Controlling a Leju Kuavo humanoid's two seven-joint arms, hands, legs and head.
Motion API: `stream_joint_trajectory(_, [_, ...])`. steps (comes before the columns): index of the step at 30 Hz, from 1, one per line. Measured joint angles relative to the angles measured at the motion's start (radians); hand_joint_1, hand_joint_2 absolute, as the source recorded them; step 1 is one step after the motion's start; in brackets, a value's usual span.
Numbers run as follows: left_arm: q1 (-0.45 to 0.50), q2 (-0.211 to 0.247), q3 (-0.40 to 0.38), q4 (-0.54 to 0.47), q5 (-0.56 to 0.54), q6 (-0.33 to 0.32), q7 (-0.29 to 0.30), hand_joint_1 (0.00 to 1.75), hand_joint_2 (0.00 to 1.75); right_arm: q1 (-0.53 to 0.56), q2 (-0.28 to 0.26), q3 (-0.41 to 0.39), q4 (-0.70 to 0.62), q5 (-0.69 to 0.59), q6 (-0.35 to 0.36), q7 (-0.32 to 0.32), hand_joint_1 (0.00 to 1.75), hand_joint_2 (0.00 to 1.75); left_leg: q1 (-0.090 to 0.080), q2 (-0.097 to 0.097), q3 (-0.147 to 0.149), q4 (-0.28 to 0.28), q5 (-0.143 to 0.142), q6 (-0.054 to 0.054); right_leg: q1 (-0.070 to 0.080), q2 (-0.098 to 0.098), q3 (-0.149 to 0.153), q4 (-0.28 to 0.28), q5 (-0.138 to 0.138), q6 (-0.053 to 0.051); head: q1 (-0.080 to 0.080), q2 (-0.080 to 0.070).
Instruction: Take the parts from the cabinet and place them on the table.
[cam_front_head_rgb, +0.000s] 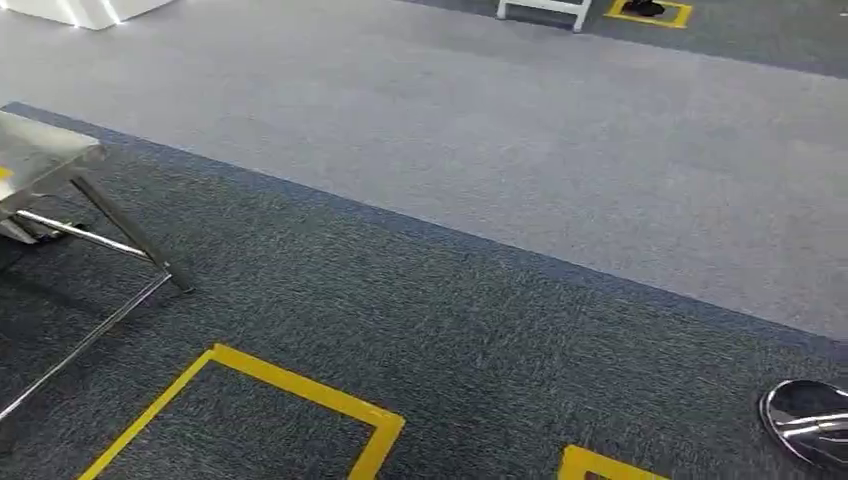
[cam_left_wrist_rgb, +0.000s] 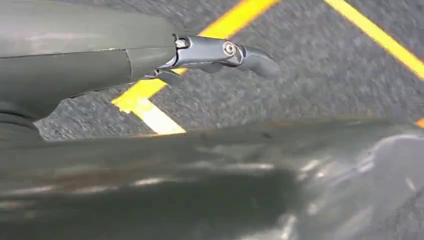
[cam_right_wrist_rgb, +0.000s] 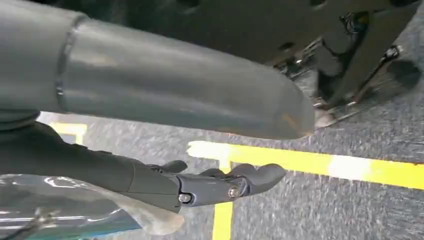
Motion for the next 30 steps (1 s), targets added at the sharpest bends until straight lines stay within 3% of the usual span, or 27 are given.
stream_joint_trajectory(1, [0.002,0.001,0.000,0.000,-0.002,0.001,0.007,0.00,0.00,0.000,0.000,0.000,0.000,0.002,0.000,-0.008,0.00,0.00,-0.001,0.019,-0.001,0.000,0.000,0.000,-0.002,-0.005,-0.029,0.065,-0.025,0.004,0.000,0.000])
stream_joint_trajectory(2, [0.003,0.002,0.000,0.000,-0.007,0.002,0.012,0.00,0.00,0.002,0.000,-0.001,0.000,0.005,0.000,-0.017,0.00,0.00,-0.001,0.035,-0.003,0.001,-0.001,0.000,-0.004,-0.007,-0.039,0.094,-0.027,0.006,0.000,0.000])
stream_joint_trajectory(3, [0.003,0.002,0.000,0.000,-0.011,0.003,0.019,0.00,0.00,0.004,0.000,-0.001,0.000,0.008,0.001,-0.026,0.00,0.00,-0.001,0.049,-0.002,0.001,-0.001,0.000,-0.006,-0.010,-0.022,0.071,-0.006,0.008,0.000,0.000])
stream_joint_trajectory(5, [0.002,0.001,0.000,0.000,-0.016,0.005,0.022,0.00,0.00,0.003,0.000,-0.002,-0.001,0.012,0.002,-0.035,0.00,0.00,0.000,0.073,0.000,0.001,-0.004,-0.004,-0.010,-0.031,0.073,-0.089,0.069,0.009,0.000,0.000])
stream_joint_trajectory(6, [0.002,0.001,0.000,0.000,-0.020,0.005,0.022,0.00,0.00,0.001,0.000,-0.002,-0.001,0.014,0.002,-0.035,0.00,0.00,-0.001,0.081,0.006,0.001,-0.006,-0.008,-0.009,-0.072,0.129,-0.177,0.096,0.006,0.001,0.000])
stream_joint_trajectory(7, [0.003,0.002,0.000,0.000,-0.021,0.006,0.022,0.00,0.00,-0.002,0.000,-0.002,-0.001,0.018,0.001,-0.035,0.00,0.00,-0.009,0.090,0.008,0.002,-0.010,-0.015,-0.002,-0.112,0.147,-0.213,0.081,-0.001,0.003,0.000])
stream_joint_trajectory(8, [0.004,0.002,0.000,0.000,-0.022,0.008,0.020,0.00,0.00,-0.003,0.000,-0.002,-0.002,0.020,0.000,-0.035,0.00,0.00,-0.008,0.096,0.010,0.002,-0.011,-0.022,-0.003,-0.094,0.155,-0.213,0.091,-0.012,-0.002,0.000])
stream_joint_trajectory(11, [-0.001,0.001,0.000,0.000,-0.019,0.011,0.014,0.00,0.00,0.003,0.000,-0.002,-0.002,0.035,0.000,-0.005,0.00,0.00,-0.004,0.125,0.024,-0.006,-0.011,-0.042,0.002,-0.063,0.136,-0.218,0.093,-0.030,-0.002,0.000])
stream_joint_trajectory(12, [-0.002,0.000,0.000,0.000,-0.016,0.011,0.011,0.00,0.00,0.002,0.000,-0.002,-0.001,0.048,0.000,0.009,0.00,0.00,0.002,0.103,0.022,0.003,-0.023,-0.049,-0.006,-0.051,0.153,-0.226,0.101,-0.039,-0.003,0.000])
stream_joint_trajectory(13, [-0.002,0.002,0.000,0.000,-0.008,0.011,0.007,0.00,0.00,0.000,0.000,-0.002,-0.001,0.060,0.000,0.021,0.00,0.00,0.002,0.055,0.011,0.033,-0.051,-0.050,-0.005,-0.042,0.153,-0.227,0.103,-0.046,-0.007,0.000])
stream_joint_trajectory(14, [-0.001,0.003,0.000,0.000,0.000,0.011,0.002,0.00,0.00,-0.004,0.000,-0.002,-0.001,0.068,-0.001,0.035,0.00,0.00,0.002,0.025,-0.015,0.101,-0.093,-0.048,-0.005,-0.029,0.150,-0.226,0.106,-0.051,-0.012,0.000])
stream_joint_trajectory(16, [0.002,0.008,0.003,0.000,0.015,0.011,-0.003,0.00,0.00,-0.011,0.000,-0.001,0.000,0.081,-0.001,0.048,0.00,0.00,0.000,0.003,-0.087,0.261,-0.161,-0.047,-0.001,0.003,0.150,-0.226,0.107,-0.055,-0.015,0.000])
stream_joint_trajectory(17, [0.003,0.009,0.004,0.000,0.019,0.011,-0.003,0.00,0.00,-0.012,0.000,-0.001,0.000,0.082,-0.001,0.050,0.00,0.00,0.000,0.001,-0.109,0.301,-0.163,-0.046,0.001,0.020,0.151,-0.226,0.106,-0.056,-0.015,0.000])
stream_joint_trajectory(18, [0.002,0.011,0.006,0.000,0.021,0.011,-0.002,0.00,0.00,-0.012,0.000,-0.001,0.001,0.084,0.000,0.048,0.00,0.00,0.000,0.000,-0.108,0.292,-0.140,-0.043,0.003,0.035,0.153,-0.225,0.106,-0.056,-0.015,0.000])
stream_joint_trajectory(20, [0.001,0.013,0.008,0.000,0.019,0.012,0.003,0.00,0.00,-0.014,0.000,-0.001,0.001,0.084,0.000,0.044,0.00,0.00,0.000,-0.010,-0.065,0.168,-0.045,-0.036,0.004,0.068,0.156,-0.221,0.106,-0.056,-0.014,0.000])
stream_joint_trajectory(21, [0.002,0.014,0.008,0.000,0.013,0.014,0.013,0.00,0.00,-0.016,0.000,-0.001,0.001,0.082,0.000,0.042,0.00,0.00,0.000,-0.041,-0.034,0.080,0.006,-0.031,0.004,0.082,0.157,-0.219,0.104,-0.053,-0.015,0.000])
stream_joint_trajectory(22, [0.004,0.017,0.009,0.000,0.011,0.016,0.023,0.00,0.00,-0.017,0.000,-0.001,0.001,0.079,0.000,0.039,0.00,0.00,0.002,-0.097,-0.018,0.040,0.011,-0.025,0.004,0.093,0.149,-0.216,0.102,-0.050,-0.015,0.000])
stream_joint_trajectory(23, [0.004,0.017,0.009,0.000,0.005,0.017,0.029,0.00,0.00,-0.022,0.000,-0.001,0.002,0.076,0.000,0.038,0.00,0.00,0.006,-0.100,-0.009,0.008,0.003,-0.028,0.005,0.111,0.144,-0.207,0.100,-0.044,-0.016,0.000])
stream_joint_trajectory(26, [0.001,0.019,0.009,0.000,-0.001,0.018,0.042,0.00,0.00,-0.016,0.000,-0.001,0.002,0.073,-0.003,0.047,0.00,0.00,-0.003,-0.074,-0.012,0.011,0.004,-0.020,-0.005,0.137,0.120,-0.216,0.109,-0.021,-0.015,0.000])
stream_joint_trajectory(27, [0.000,0.018,0.009,0.000,-0.003,0.018,0.042,0.00,0.00,-0.016,0.000,-0.001,0.002,0.073,-0.004,0.049,0.00,0.00,0.005,-0.057,-0.008,-0.002,0.010,-0.010,-0.004,0.117,0.120,-0.209,0.103,-0.018,-0.014,0.000])
stream_joint_trajectory(28, [-0.002,0.019,0.009,0.000,-0.003,0.018,0.043,0.00,0.00,-0.016,0.000,-0.001,0.002,0.073,-0.004,0.051,0.00,0.00,0.003,-0.045,-0.005,-0.006,0.011,-0.007,0.002,0.047,0.111,-0.186,0.086,-0.014,-0.010,0.000])
stream_joint_trajectory(29, [-0.001,0.019,0.009,0.000,-0.003,0.018,0.043,0.00,0.00,-0.019,0.000,-0.001,0.002,0.073,-0.004,0.053,0.00,0.00,0.001,-0.030,-0.005,-0.007,0.010,0.001,0.001,0.013,0.079,-0.127,0.048,-0.010,-0.002,0.000])
stream_joint_trajectory(30, [0.002,0.020,0.009,0.000,-0.003,0.018,0.042,0.00,0.00,-0.021,0.000,-0.001,0.002,0.073,-0.004,0.056,0.00,0.00,-0.001,-0.014,-0.005,-0.006,0.009,0.002,-0.001,0.002,0.041,-0.051,0.009,-0.007,-0.001,0.000])
